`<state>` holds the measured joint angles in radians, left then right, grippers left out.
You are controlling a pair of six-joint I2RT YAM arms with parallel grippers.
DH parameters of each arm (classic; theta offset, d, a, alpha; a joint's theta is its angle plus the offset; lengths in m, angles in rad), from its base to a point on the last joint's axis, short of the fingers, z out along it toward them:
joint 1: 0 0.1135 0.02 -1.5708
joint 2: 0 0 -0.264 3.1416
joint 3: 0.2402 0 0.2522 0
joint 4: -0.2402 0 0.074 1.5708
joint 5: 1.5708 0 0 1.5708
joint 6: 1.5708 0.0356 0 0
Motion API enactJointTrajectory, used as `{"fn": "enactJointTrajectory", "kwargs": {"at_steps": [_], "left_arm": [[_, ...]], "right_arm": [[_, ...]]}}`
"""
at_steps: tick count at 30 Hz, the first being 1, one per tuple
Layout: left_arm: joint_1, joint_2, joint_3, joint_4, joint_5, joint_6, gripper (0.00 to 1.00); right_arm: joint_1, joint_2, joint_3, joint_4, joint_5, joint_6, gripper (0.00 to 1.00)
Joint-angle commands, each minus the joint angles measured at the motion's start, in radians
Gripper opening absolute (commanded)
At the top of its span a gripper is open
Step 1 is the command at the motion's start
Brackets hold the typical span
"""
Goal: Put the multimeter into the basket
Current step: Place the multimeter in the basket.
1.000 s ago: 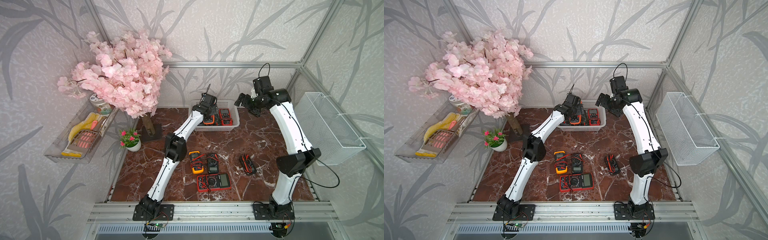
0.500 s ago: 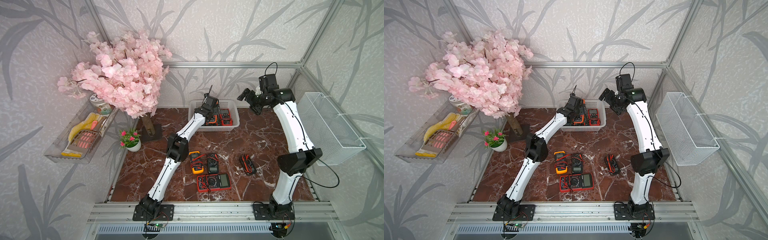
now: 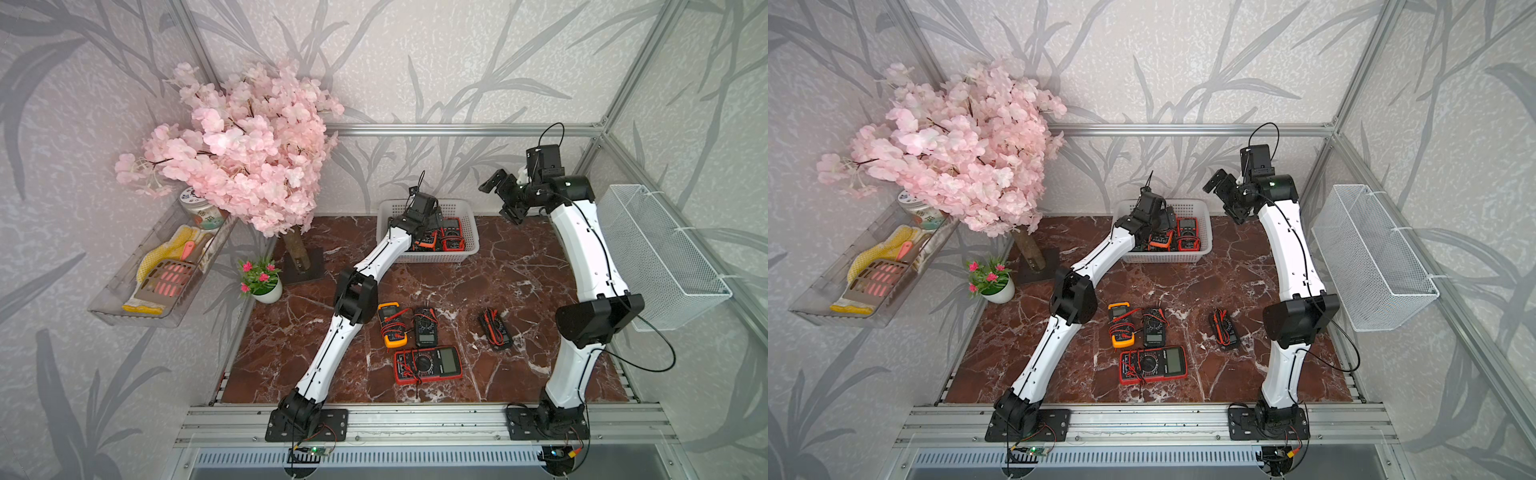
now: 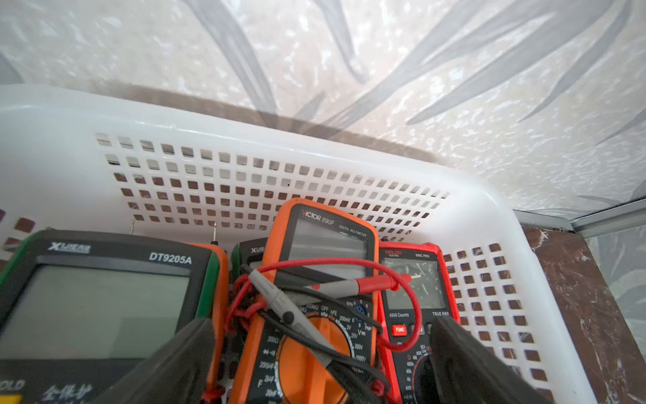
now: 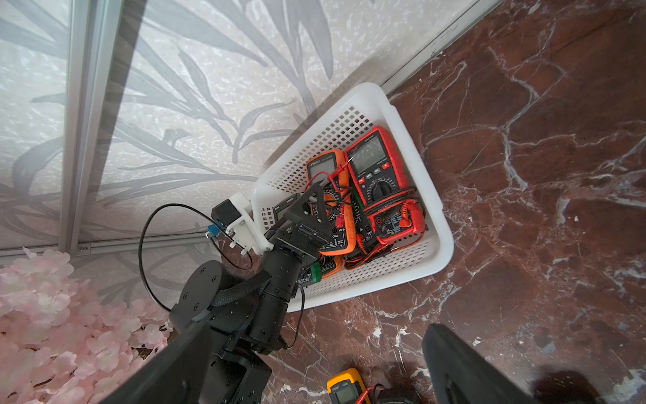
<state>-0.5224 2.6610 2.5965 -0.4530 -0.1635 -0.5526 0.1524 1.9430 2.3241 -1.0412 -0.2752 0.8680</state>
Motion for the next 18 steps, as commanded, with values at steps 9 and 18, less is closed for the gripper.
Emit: {"fn": "enactJointTrajectory", "kwargs": {"at_steps": [9, 18], "left_arm": [[0.000, -0.167, -0.091, 0.016, -0.002, 0.001, 1.00], [-0.030, -0.413, -0.344, -0.101, -0.007, 0.059, 1.00]], "right_arm": [[0.012, -0.066, -0.040, 0.060, -0.049, -0.014, 0.99], [0.024, -0.306, -0.555, 0.162, -0.062, -0.081, 0.99]]}}
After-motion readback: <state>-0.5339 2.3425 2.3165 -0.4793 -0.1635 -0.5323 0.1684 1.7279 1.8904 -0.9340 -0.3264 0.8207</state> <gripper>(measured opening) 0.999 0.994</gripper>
